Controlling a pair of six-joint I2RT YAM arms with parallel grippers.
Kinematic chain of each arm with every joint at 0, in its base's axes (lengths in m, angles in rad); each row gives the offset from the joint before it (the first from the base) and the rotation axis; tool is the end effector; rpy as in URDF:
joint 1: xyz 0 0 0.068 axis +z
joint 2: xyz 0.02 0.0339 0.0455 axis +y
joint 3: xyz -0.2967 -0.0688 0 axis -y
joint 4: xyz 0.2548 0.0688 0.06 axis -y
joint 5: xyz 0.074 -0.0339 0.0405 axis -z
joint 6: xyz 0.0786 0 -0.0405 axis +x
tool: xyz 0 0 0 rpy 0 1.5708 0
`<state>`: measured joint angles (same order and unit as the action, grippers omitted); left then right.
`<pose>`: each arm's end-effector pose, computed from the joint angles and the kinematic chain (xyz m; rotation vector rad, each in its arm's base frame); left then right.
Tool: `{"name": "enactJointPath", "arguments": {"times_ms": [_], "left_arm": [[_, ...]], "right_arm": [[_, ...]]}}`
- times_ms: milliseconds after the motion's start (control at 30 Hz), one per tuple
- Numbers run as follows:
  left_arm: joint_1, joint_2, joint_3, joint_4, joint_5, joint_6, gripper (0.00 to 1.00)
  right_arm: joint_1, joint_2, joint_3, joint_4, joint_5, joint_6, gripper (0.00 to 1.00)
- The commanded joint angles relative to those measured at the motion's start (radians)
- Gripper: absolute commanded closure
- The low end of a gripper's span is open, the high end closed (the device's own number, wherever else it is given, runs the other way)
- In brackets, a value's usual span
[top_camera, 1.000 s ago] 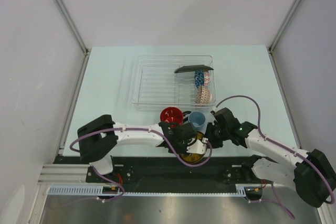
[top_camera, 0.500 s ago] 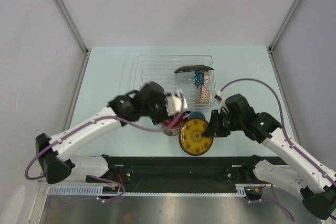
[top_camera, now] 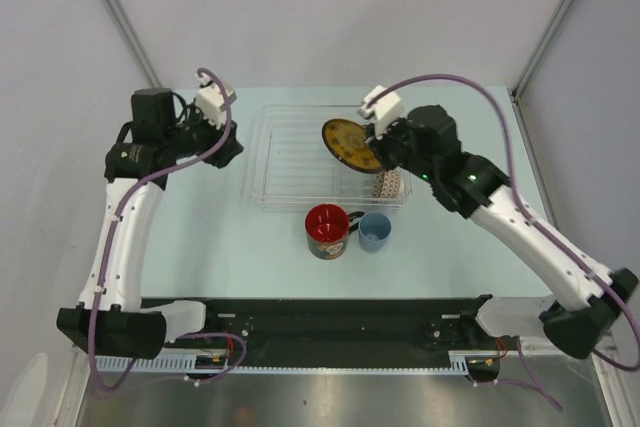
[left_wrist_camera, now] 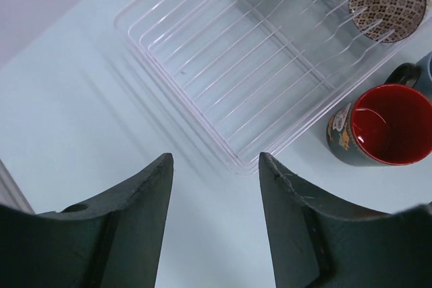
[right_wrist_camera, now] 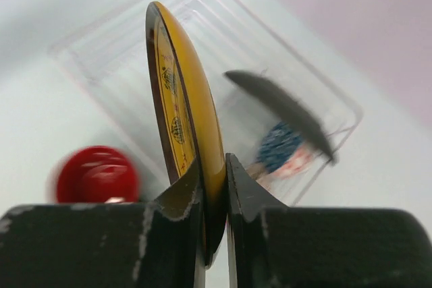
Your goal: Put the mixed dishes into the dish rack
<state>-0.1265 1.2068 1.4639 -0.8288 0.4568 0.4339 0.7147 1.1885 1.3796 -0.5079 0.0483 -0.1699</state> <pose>0.2606 -0.0681 0.4354 0.8270 1.9217 -0.3034 0.2238 0.1892 0.4486 -0.7832 1.7315 0.3262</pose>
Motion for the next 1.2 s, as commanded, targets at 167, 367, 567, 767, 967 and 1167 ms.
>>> {"name": "enactJointPath", "arguments": {"times_ms": [167, 367, 567, 767, 967, 1167], "left_arm": [[0.215, 0.020, -0.069, 0.039, 0.215, -0.066, 0.42], [0.220, 0.036, -0.099, 0.085, 0.212, -0.098, 0.42], [0.222, 0.045, -0.111, 0.108, 0.207, -0.112, 0.42], [0.222, 0.046, -0.116, 0.115, 0.200, -0.107, 0.43], [0.220, 0.039, -0.132, 0.128, 0.212, -0.113, 0.43], [0.222, 0.033, -0.137, 0.126, 0.214, -0.107, 0.43]], "right_arm": [[0.025, 0.201, -0.022, 0.259, 0.059, -0.841, 1.00], [0.042, 0.206, -0.074, 0.240, 0.030, -0.997, 1.00], [0.046, 0.212, -0.105, 0.178, -0.021, -1.033, 1.00], [0.049, 0.235, -0.119, 0.152, -0.031, -0.998, 1.00], [0.046, 0.278, -0.162, 0.198, -0.037, -0.978, 1.00], [0.031, 0.335, -0.172, 0.241, -0.036, -0.954, 1.00]]}}
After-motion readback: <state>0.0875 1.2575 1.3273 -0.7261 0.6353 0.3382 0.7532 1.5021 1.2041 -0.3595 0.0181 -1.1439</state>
